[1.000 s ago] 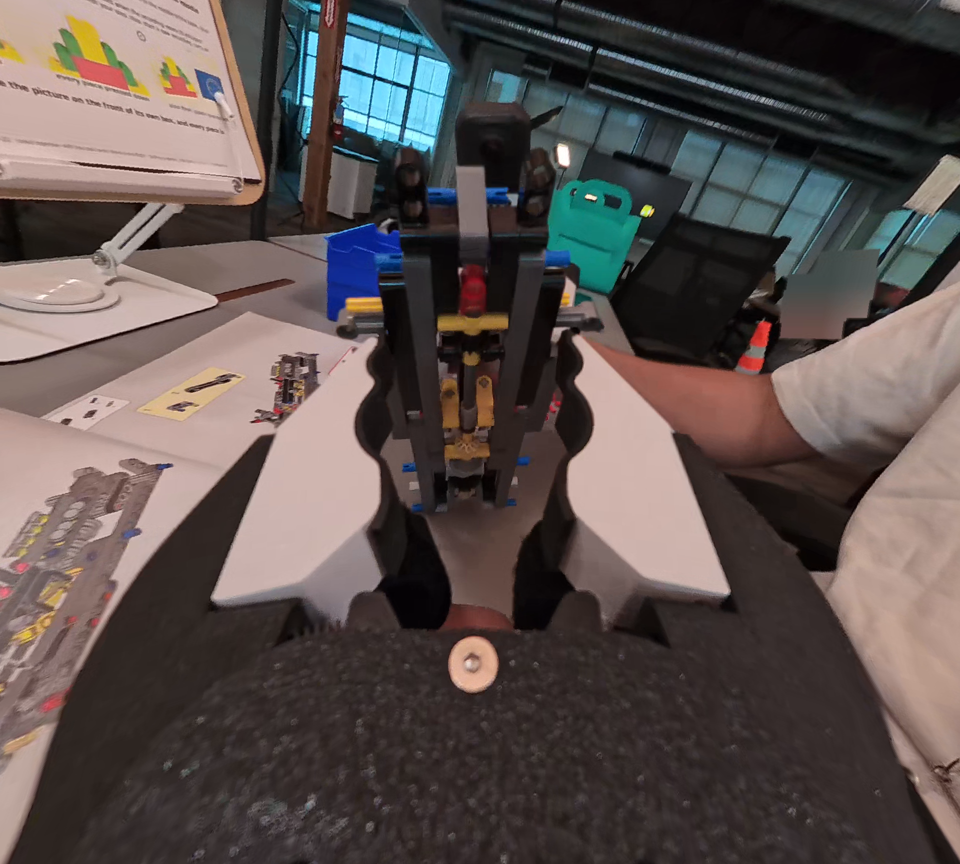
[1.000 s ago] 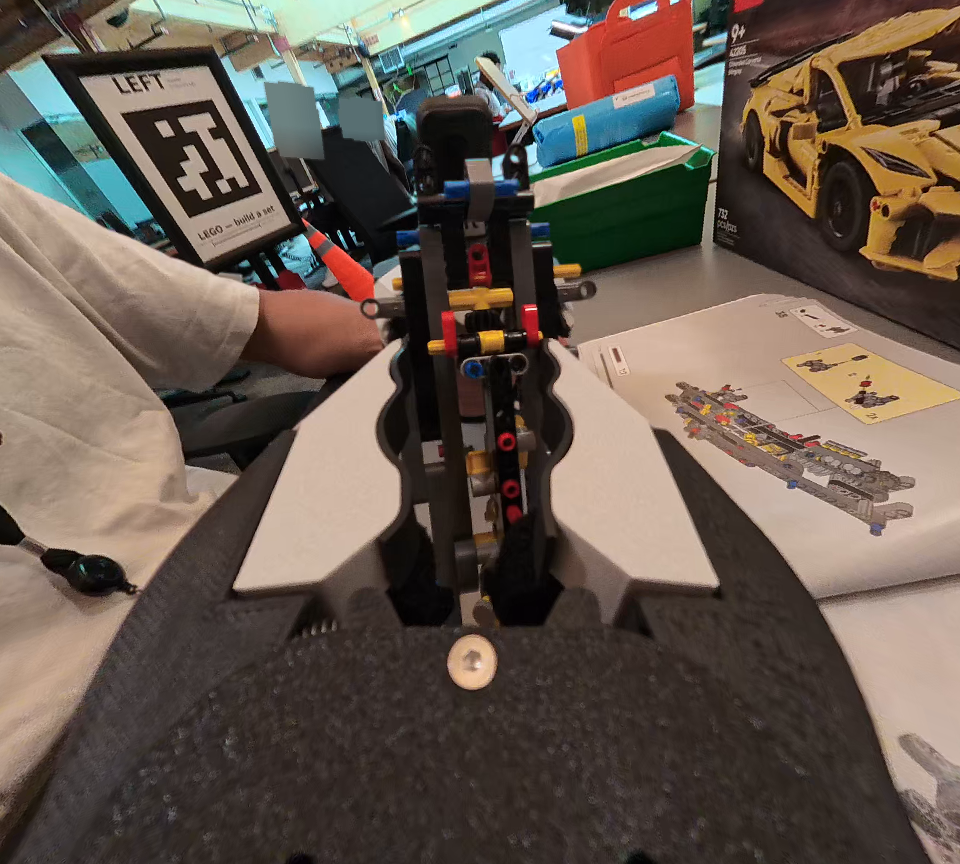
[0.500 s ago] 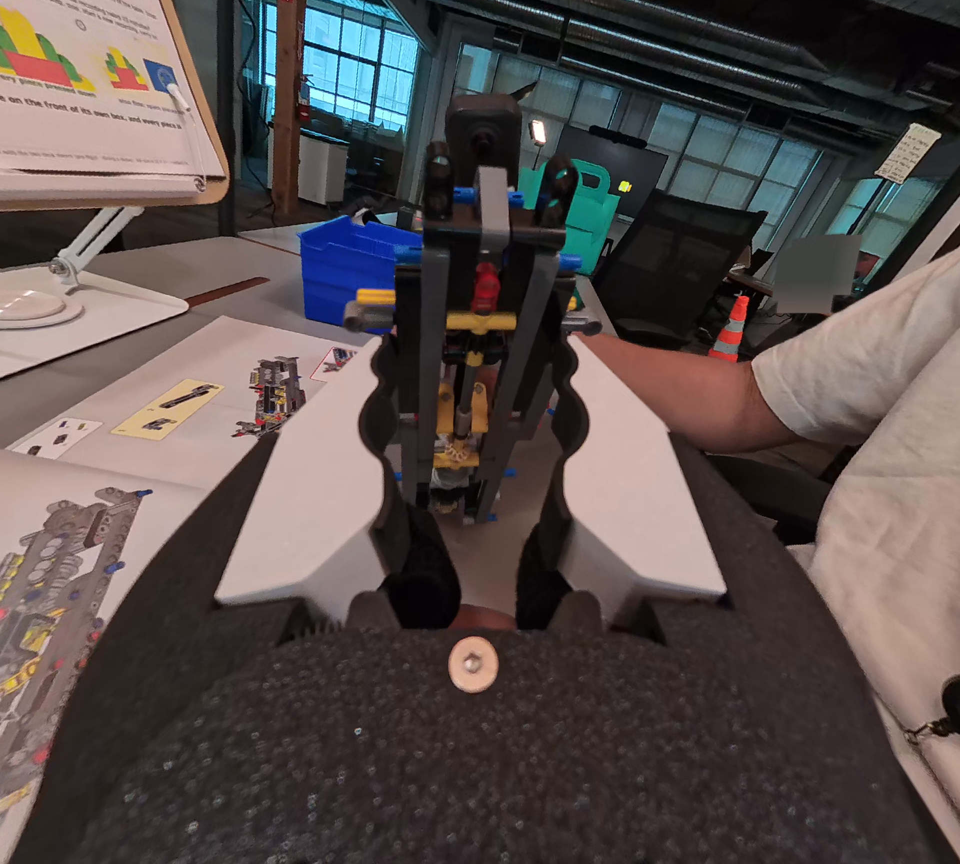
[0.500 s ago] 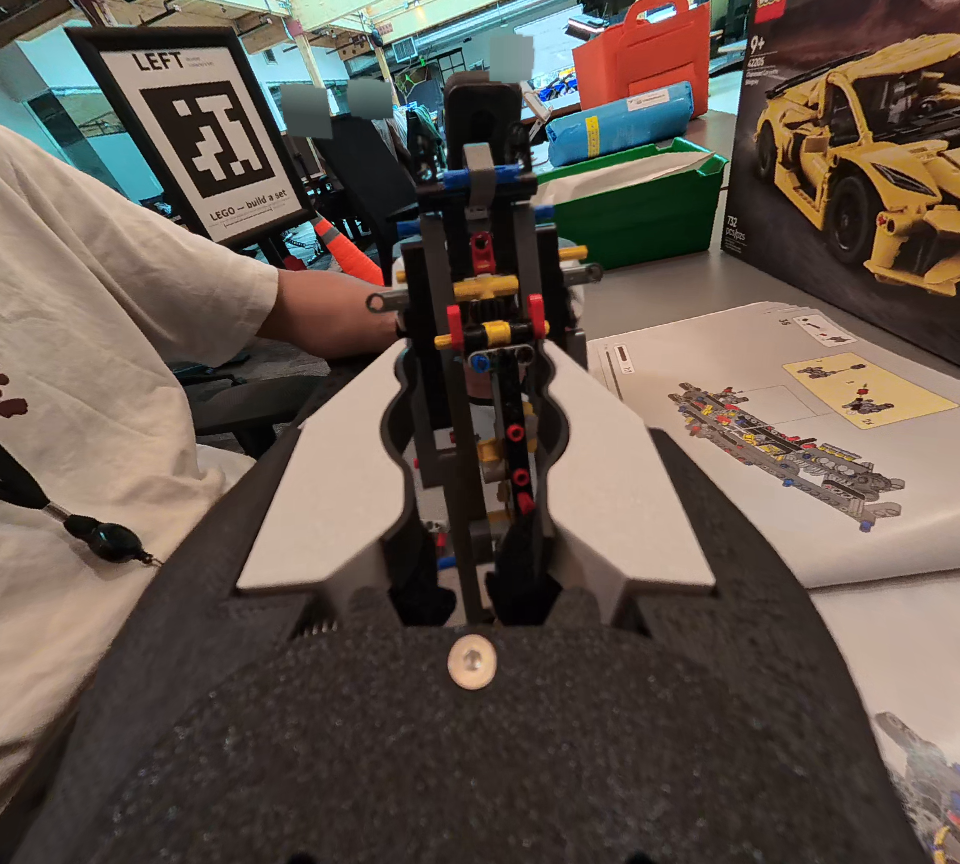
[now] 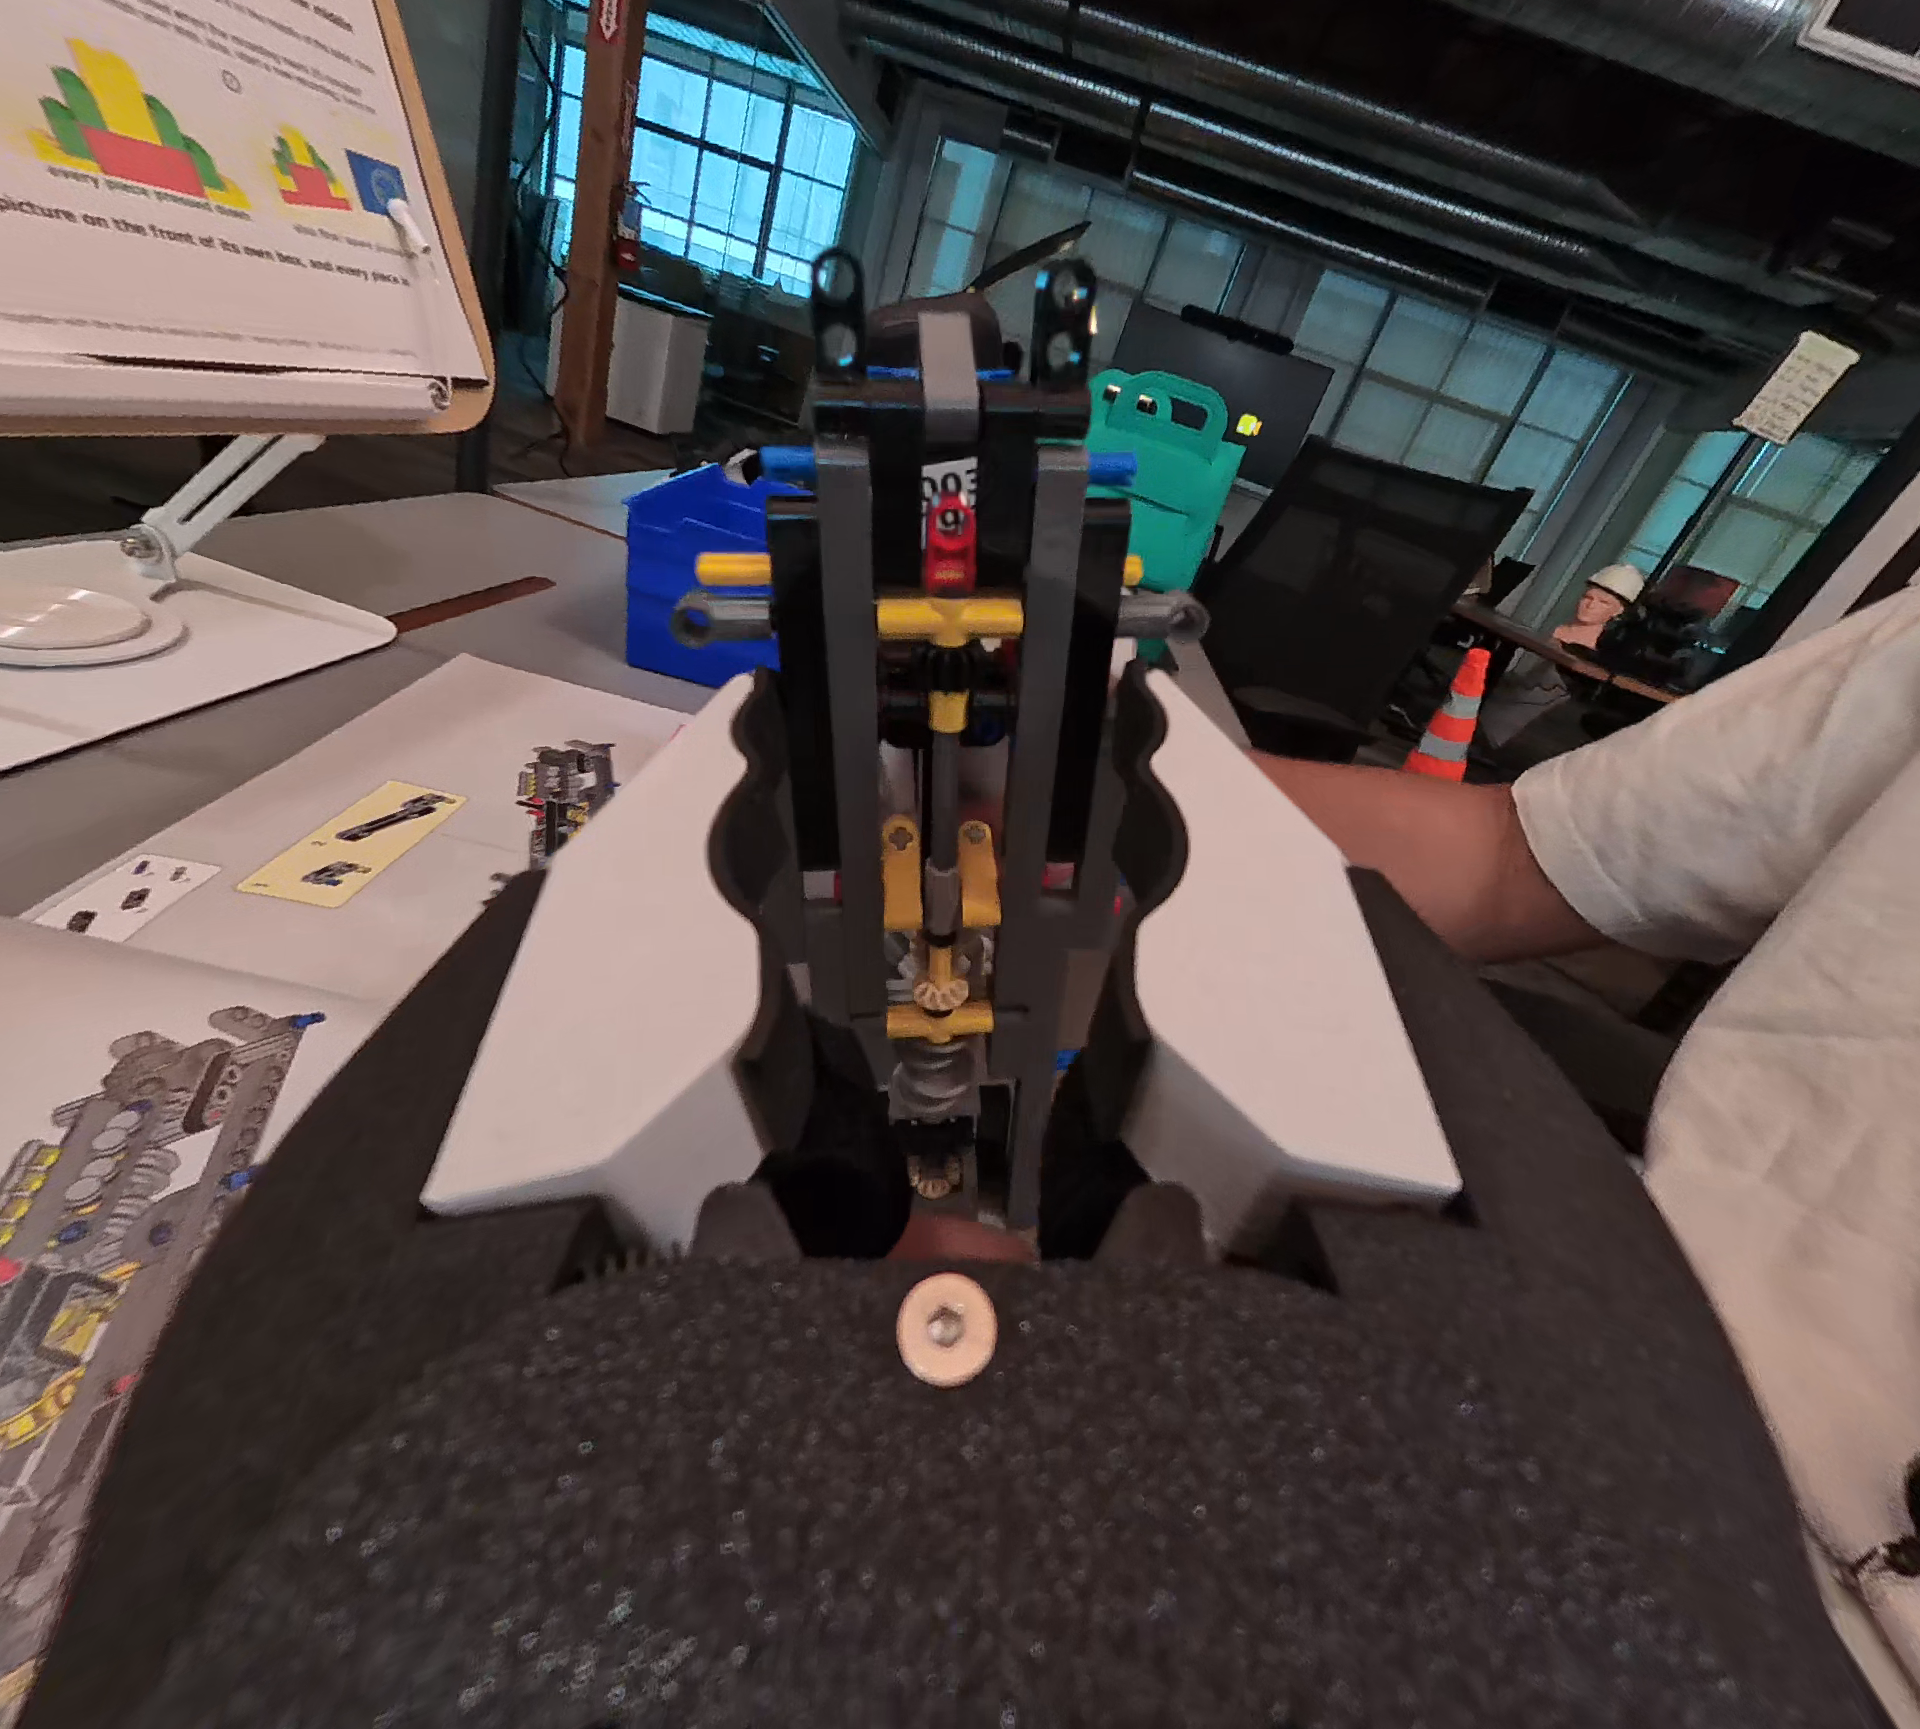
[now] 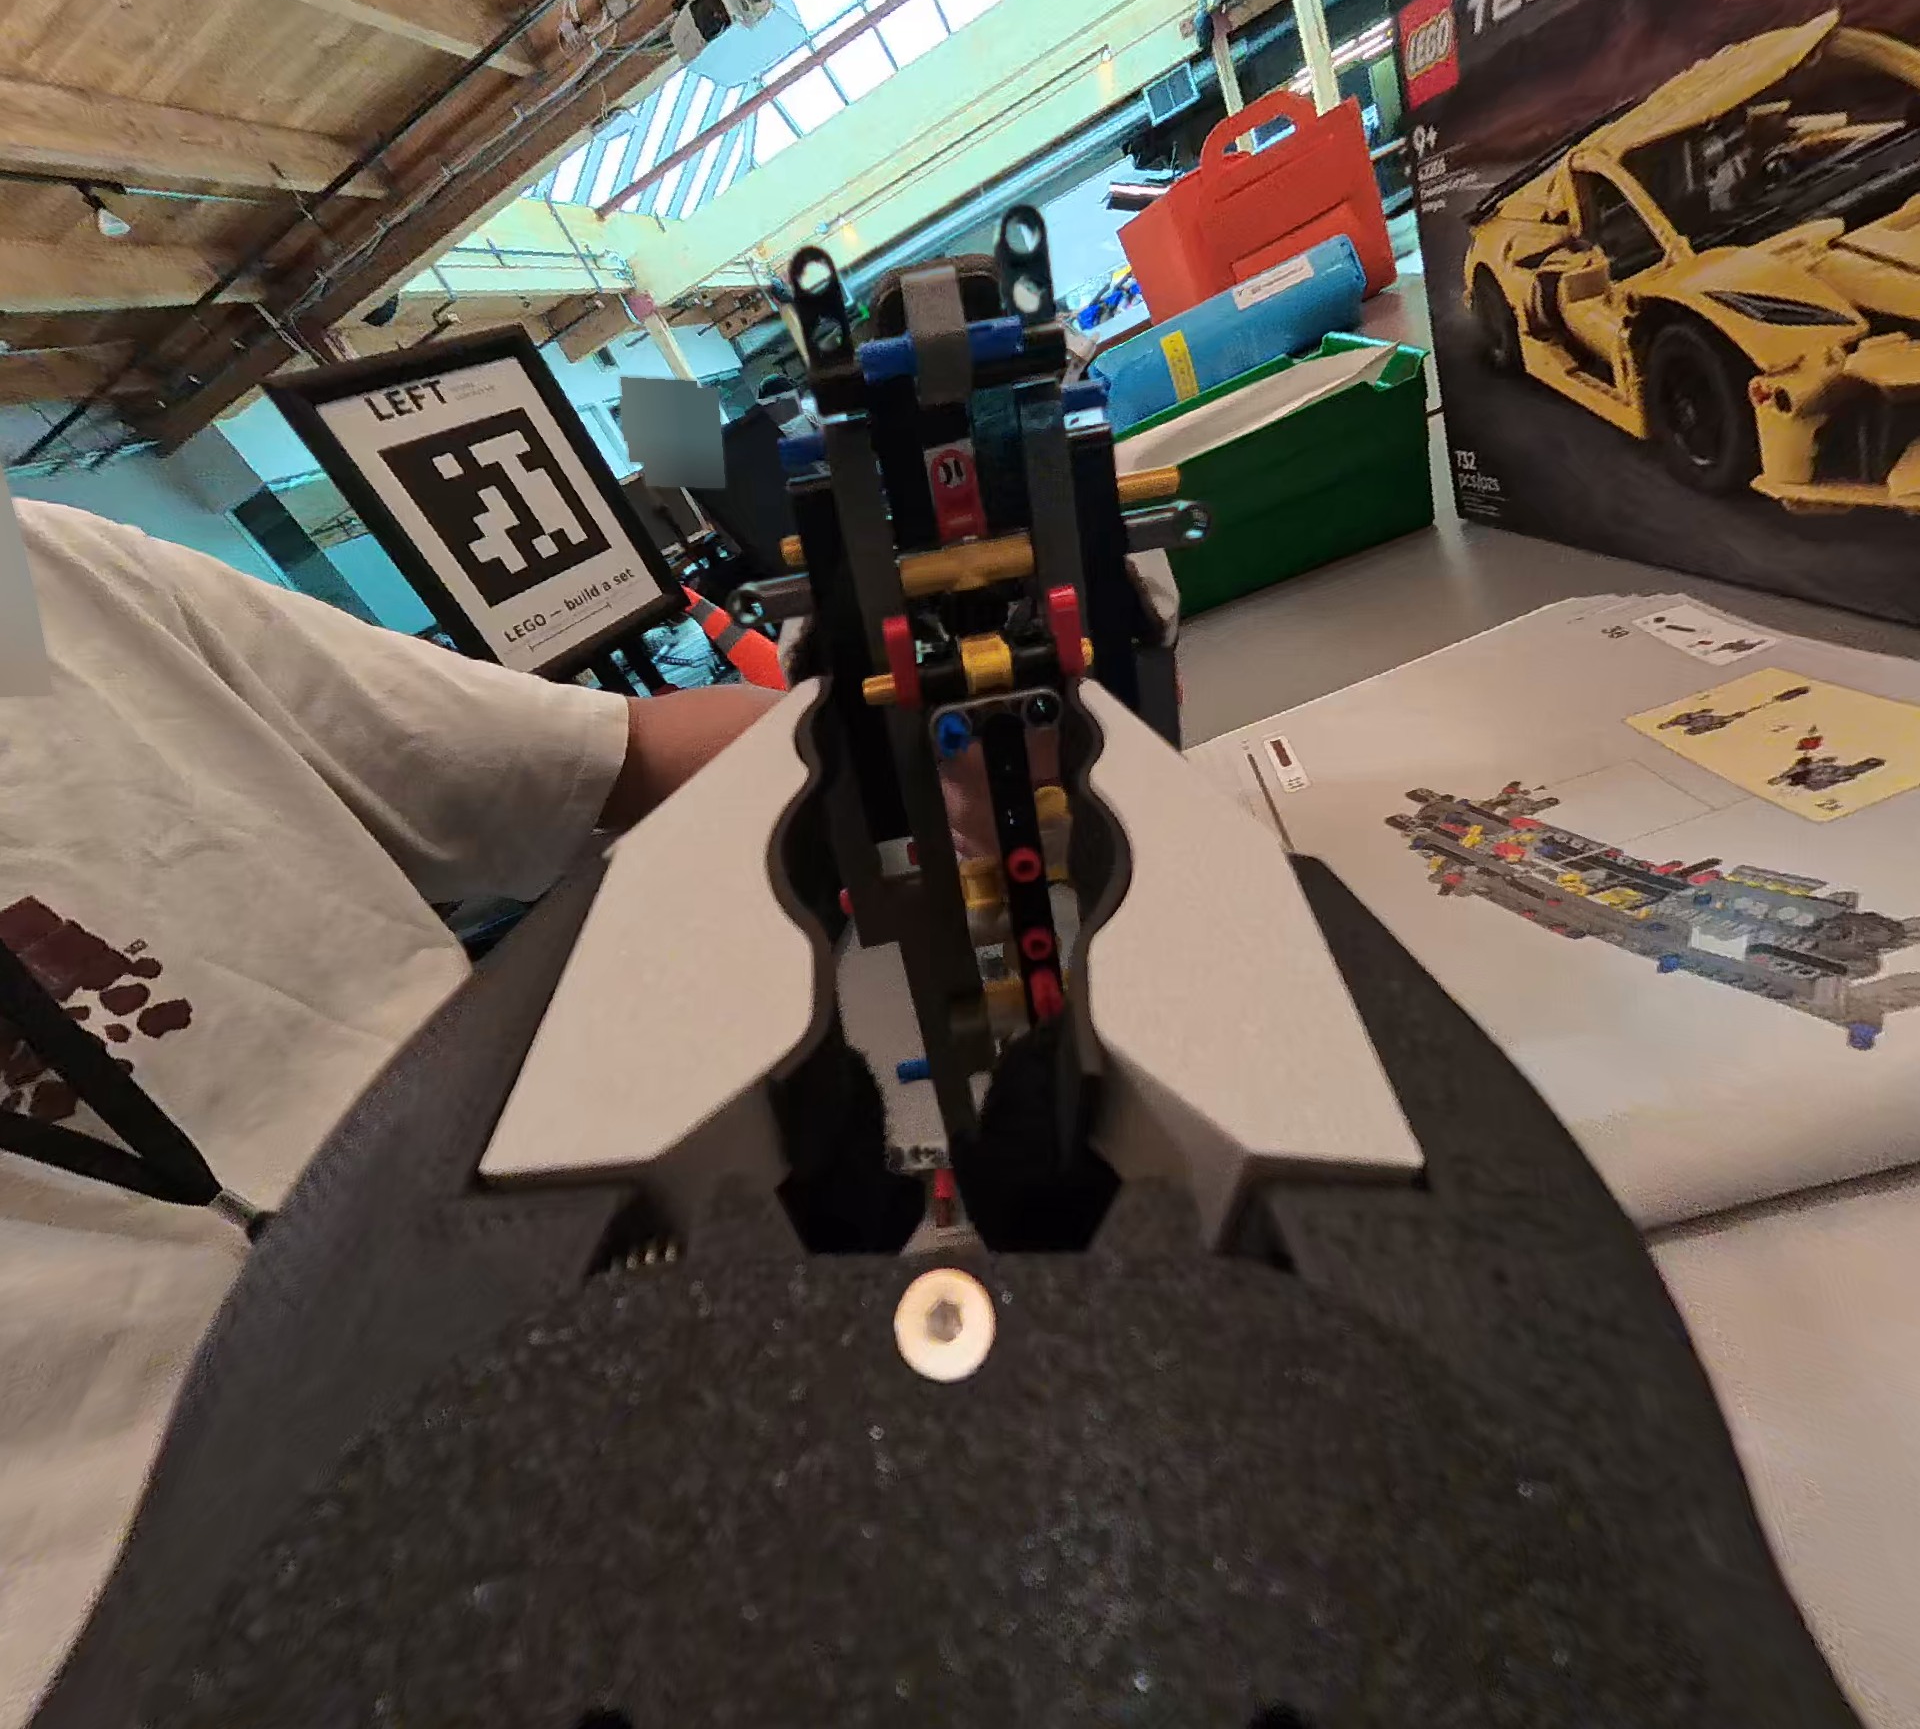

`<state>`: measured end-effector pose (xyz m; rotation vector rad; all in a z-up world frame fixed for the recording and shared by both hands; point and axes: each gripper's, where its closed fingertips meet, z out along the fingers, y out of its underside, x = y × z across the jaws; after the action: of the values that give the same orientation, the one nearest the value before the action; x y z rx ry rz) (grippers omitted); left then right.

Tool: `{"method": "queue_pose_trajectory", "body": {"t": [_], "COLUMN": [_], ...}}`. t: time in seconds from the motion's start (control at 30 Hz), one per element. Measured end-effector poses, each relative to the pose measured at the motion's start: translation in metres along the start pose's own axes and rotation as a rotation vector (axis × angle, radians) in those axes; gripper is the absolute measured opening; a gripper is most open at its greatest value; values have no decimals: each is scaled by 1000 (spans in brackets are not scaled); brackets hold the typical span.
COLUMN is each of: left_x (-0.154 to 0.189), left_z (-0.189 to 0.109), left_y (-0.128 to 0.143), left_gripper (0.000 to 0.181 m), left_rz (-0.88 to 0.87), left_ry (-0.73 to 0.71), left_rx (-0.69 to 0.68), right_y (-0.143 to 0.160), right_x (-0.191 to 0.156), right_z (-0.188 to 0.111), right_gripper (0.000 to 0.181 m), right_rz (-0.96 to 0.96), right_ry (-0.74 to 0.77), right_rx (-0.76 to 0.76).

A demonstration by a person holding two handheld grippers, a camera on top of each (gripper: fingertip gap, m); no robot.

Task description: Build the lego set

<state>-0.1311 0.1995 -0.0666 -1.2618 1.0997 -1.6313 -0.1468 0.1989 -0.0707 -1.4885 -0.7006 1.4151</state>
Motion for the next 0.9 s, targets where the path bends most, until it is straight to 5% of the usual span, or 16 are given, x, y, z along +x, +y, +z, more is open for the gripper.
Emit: {"method": "queue_pose_trajectory", "body": {"t": [0.3,0.5,0.57,0.9], "left_x": [6,6,6,13], "left_z": [-6,-11,-12,-21], "left_y": [1,2,3,1], "left_gripper": [58,60,61,61], "left_rz": [17,32,65,90], "left_ry": [25,9,-24,-14], "left_rx": [-8,-19,-19,-10], "right_y": [9,17,18,26], "right_x": [-7,-4,6,-1], "right_z": [-6,4,7,17], "right_gripper": [53,31,11,13], "right_rz": [-25,-162,-209,-211], "right_ry": [-62,4,104,91], "right_rx": [-44,-95,-128,-185]}}
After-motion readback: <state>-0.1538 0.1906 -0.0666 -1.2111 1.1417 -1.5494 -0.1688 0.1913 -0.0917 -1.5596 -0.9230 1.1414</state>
